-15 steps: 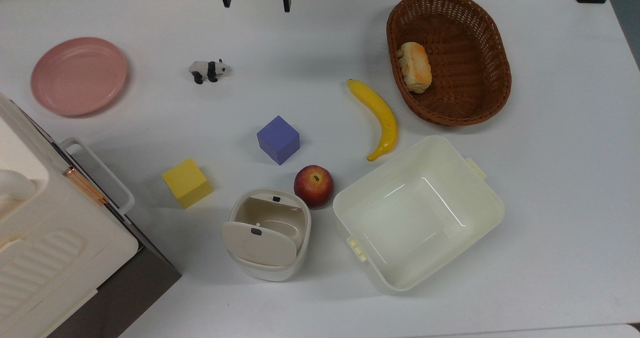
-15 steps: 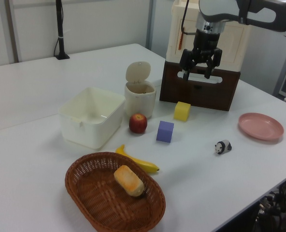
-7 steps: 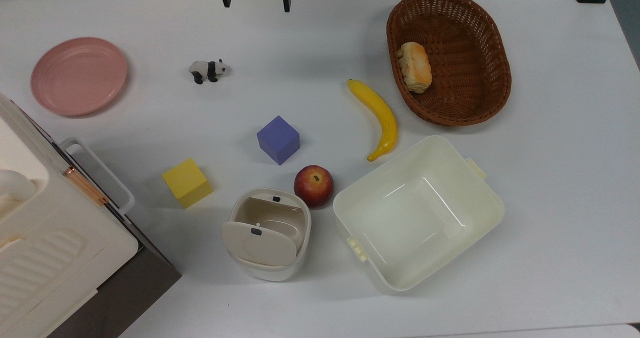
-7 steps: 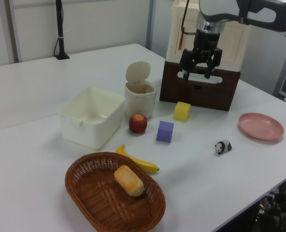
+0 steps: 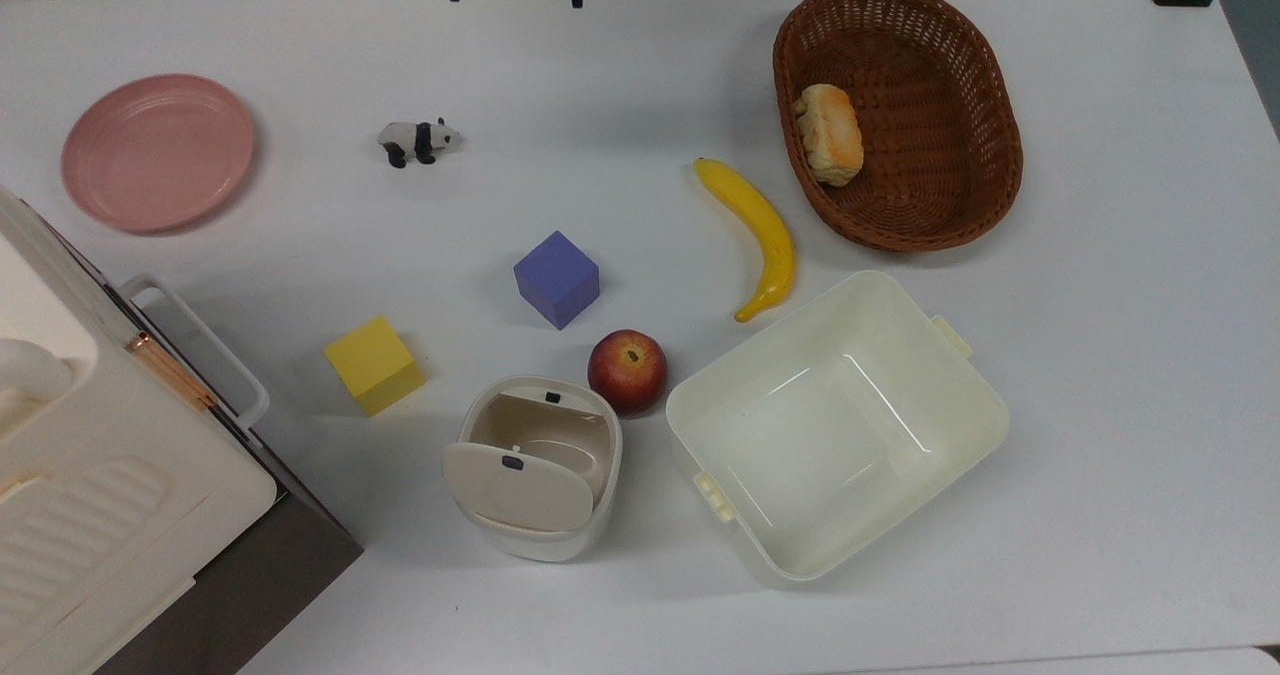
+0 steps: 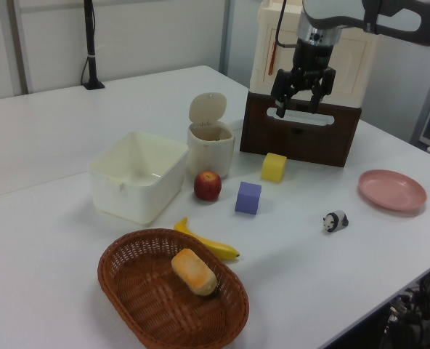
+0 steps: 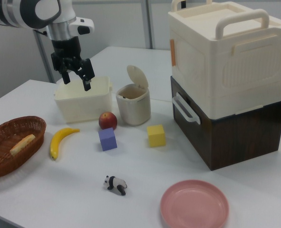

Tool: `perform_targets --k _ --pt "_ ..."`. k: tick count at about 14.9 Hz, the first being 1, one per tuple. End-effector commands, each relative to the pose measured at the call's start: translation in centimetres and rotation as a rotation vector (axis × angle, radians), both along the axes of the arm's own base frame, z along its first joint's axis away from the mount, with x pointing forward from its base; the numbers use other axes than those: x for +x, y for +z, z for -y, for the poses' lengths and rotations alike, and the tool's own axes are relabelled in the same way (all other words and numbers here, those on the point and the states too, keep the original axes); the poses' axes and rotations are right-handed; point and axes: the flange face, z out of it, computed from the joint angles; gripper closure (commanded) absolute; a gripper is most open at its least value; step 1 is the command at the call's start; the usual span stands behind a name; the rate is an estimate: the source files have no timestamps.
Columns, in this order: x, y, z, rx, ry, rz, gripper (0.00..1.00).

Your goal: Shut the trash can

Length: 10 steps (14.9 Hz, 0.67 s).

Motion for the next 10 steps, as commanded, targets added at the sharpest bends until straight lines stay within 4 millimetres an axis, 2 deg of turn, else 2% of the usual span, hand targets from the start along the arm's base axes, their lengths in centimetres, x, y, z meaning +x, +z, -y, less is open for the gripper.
perform_targets --k 1,6,7,8,10 --pt "-0.75 0.21 0.01 -0.012 0.013 -0.005 0.0" --pt "-0.69 0.09 0.21 -0.015 0.007 -0.009 0.0" --pt "-0.69 0.09 0.21 -0.015 0.004 -0.009 0.18" --pt "-0.66 0.12 0.21 -0.015 0.004 -0.006 0.59" --pt "-0.56 -0.04 0.18 -0.013 0.013 -0.008 0.92"
